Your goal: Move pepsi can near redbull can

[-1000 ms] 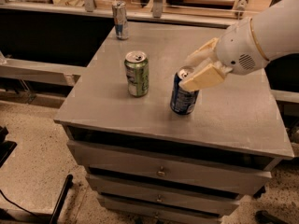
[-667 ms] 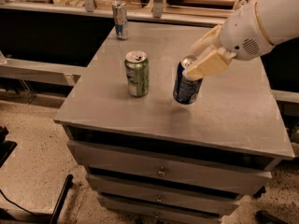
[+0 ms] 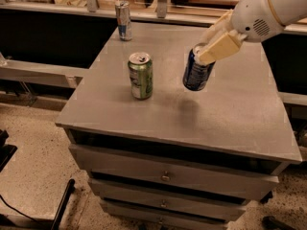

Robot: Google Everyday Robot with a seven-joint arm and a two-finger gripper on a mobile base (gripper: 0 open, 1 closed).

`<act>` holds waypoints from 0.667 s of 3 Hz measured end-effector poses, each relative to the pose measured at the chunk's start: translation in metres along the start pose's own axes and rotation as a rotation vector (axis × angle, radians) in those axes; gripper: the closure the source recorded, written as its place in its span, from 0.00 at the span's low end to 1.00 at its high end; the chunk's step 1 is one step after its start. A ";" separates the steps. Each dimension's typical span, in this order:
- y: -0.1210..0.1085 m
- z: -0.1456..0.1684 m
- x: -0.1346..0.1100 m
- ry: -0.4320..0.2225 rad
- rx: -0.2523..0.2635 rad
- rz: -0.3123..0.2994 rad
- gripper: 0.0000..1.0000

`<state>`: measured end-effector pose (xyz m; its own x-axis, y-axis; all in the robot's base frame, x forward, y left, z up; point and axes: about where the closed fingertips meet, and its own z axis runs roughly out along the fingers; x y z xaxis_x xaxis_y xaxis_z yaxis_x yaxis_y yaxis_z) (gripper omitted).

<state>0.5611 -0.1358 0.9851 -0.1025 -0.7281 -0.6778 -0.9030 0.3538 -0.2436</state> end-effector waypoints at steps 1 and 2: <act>-0.010 0.021 0.019 0.113 -0.059 0.027 0.82; -0.001 0.042 0.038 0.221 -0.153 0.060 0.59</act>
Offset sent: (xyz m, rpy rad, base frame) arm 0.0054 -0.0039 -0.1074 -0.2896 0.4709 0.0212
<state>0.5753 -0.1393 0.9305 -0.2316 -0.8248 -0.5158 -0.9432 0.3201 -0.0884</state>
